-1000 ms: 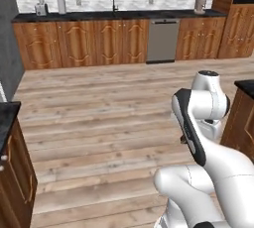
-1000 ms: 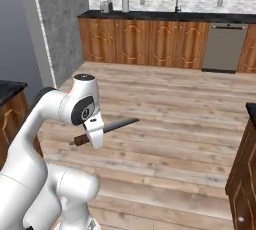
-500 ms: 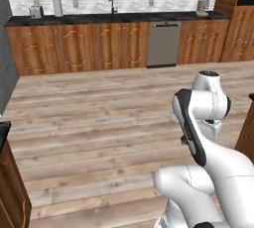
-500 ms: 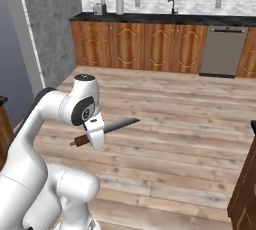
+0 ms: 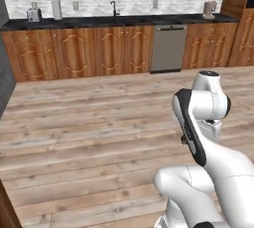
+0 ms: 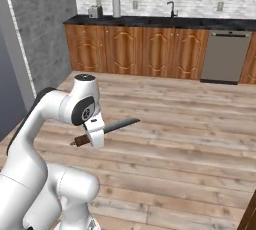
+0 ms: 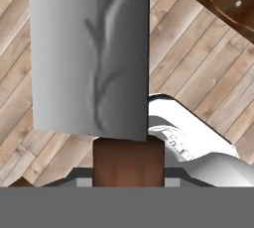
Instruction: Move the cutting board and knife to the sink. Then move spray from the cabinet to the counter.
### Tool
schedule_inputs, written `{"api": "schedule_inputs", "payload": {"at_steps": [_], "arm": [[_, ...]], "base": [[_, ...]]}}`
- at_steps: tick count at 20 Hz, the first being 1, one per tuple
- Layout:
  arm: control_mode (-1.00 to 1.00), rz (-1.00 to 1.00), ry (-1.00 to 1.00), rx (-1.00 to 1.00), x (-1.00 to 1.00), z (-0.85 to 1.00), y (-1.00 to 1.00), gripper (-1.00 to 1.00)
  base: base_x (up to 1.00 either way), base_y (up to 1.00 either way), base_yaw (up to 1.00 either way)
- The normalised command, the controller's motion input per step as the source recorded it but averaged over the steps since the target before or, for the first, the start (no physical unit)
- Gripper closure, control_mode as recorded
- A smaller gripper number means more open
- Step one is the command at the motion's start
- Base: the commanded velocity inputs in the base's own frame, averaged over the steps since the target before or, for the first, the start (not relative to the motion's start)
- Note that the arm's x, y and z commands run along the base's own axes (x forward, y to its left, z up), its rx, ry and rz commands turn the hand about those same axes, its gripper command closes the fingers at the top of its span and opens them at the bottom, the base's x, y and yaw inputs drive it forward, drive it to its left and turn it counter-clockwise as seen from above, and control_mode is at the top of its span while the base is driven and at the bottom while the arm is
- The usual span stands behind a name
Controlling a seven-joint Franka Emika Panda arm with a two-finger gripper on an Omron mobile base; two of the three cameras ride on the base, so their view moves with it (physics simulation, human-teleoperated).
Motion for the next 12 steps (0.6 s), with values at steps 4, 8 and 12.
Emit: {"api": "schedule_inputs", "payload": {"at_steps": [4,8,12], "arm": [[1.0,0.0,0.0,0.0,0.0,0.0,0.0,1.0],[1.0,0.0,0.0,0.0,0.0,0.0,0.0,1.0],[1.0,0.0,0.0,0.0,0.0,0.0,0.0,1.0]], "base": [[0.78,-0.03,0.0],[0.76,-0.03,0.0],[0.73,-0.07,0.0]]}}
